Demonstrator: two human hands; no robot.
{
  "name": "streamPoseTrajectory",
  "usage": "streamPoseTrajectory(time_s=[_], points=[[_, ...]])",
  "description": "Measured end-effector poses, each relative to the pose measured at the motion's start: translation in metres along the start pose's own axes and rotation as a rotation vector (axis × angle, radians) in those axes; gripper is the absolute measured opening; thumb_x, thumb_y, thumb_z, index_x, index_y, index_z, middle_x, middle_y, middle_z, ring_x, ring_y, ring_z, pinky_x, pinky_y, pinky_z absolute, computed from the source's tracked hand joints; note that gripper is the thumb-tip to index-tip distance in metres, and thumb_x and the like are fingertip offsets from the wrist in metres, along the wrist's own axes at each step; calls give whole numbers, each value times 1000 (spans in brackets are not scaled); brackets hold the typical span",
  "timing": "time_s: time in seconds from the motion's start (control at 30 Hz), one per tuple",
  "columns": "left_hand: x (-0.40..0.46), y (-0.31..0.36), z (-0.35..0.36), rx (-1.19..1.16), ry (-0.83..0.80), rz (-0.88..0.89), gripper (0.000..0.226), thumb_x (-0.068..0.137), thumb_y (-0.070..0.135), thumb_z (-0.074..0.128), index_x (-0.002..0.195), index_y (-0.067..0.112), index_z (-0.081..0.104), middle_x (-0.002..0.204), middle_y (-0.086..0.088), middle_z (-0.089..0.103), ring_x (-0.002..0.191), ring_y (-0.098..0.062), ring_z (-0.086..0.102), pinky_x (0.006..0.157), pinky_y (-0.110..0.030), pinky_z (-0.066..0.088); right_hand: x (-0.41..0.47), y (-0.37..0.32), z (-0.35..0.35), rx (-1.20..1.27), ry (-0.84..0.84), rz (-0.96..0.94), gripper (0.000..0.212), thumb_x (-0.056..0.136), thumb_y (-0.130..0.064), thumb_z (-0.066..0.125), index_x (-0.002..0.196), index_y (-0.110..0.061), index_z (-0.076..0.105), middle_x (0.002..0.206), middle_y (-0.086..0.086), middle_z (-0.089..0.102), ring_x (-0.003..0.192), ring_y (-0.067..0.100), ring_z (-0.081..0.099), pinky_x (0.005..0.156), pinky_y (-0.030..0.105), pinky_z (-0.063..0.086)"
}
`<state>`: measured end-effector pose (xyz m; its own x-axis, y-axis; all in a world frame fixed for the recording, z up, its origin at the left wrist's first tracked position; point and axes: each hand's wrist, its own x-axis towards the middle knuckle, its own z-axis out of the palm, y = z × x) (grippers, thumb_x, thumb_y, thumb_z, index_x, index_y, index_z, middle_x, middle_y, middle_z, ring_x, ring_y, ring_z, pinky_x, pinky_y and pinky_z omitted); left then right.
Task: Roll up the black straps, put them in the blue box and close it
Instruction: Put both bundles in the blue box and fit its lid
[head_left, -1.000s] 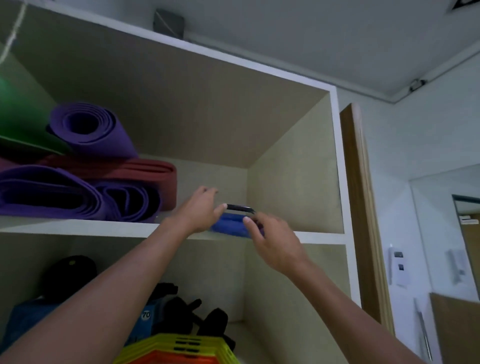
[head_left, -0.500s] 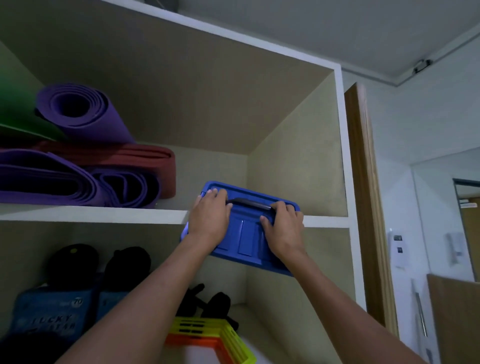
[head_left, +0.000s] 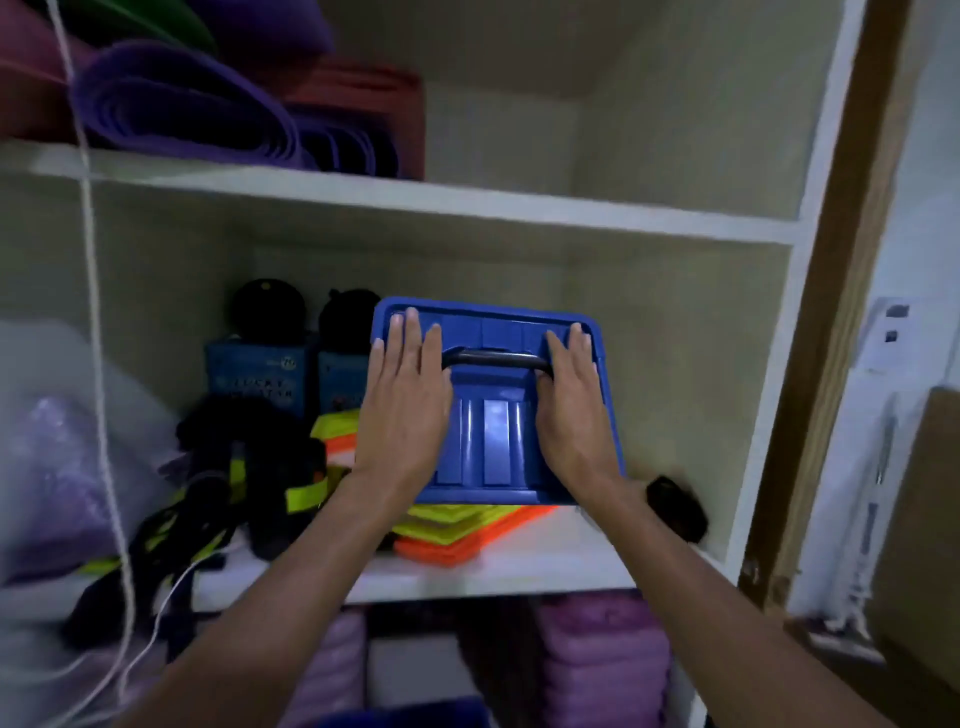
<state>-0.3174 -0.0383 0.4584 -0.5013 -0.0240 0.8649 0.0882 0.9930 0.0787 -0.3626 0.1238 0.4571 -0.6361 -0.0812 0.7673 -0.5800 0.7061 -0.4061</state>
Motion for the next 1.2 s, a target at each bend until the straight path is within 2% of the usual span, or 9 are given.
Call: streamPoseTrajectory(time_s=[0.1,0.33,0.5,0.6,0.8,0.93,1.0,1.07,1.2], points=[[-86,-22,25,23,-159,-86,47,102,22,30,144,1,29,155,-22,21,146,-33,15,119,-44,10,-71,10,40,12,-127,28,50,103,-8,33,151,-7,21,163,10,1,150,19,-4,122,35,3],[-282,-57,81,88,-492,-179,51,96,25,25,130,-2,51,140,-26,48,131,-37,46,108,-49,33,-250,52,127,29,-443,190,48,104,-11,36,150,-4,25,162,13,4,149,21,-3,122,35,5],[-375,-67,106,32,-686,-289,55,99,28,18,125,-2,56,135,-24,53,126,-37,50,102,-53,38,-336,76,168,10,-592,269,48,104,-9,36,150,-6,25,162,11,4,149,19,-3,121,30,4],[-399,-74,117,0,-756,-357,72,102,35,-1,124,-4,56,133,-26,54,126,-39,50,102,-53,36,-355,84,186,2,-655,287,48,104,-12,35,151,-9,24,162,11,3,149,18,-4,121,32,7],[-407,-92,153,-22,-814,-403,80,98,43,-7,130,0,52,142,-24,46,134,-36,41,109,-46,26,-353,100,223,-60,-746,301,48,105,-16,30,152,-13,22,163,10,0,150,21,-5,121,37,15],[-401,-102,172,-10,-813,-395,72,100,40,-3,129,4,52,141,-26,46,132,-38,43,108,-46,27,-345,106,241,-84,-764,320,48,105,-20,29,152,-15,22,163,10,5,150,23,-2,121,39,16],[-404,-104,174,4,-816,-389,70,101,40,-1,130,4,52,140,-25,48,131,-37,45,108,-46,28,-349,107,246,-108,-730,306,55,104,-38,20,153,-13,17,162,8,5,149,22,1,122,38,13],[-405,-105,174,21,-816,-372,71,100,44,1,135,3,48,142,-22,46,134,-34,43,110,-44,27,-353,105,248,-119,-700,284,75,95,-60,9,154,-15,5,159,0,0,148,18,1,120,32,5],[-399,-103,170,55,-887,-358,71,99,46,-2,144,5,35,148,-20,39,138,-34,36,112,-44,29,-353,103,248,-282,-830,223,79,89,-69,5,152,-25,-13,162,9,-7,149,26,-6,119,36,0]])
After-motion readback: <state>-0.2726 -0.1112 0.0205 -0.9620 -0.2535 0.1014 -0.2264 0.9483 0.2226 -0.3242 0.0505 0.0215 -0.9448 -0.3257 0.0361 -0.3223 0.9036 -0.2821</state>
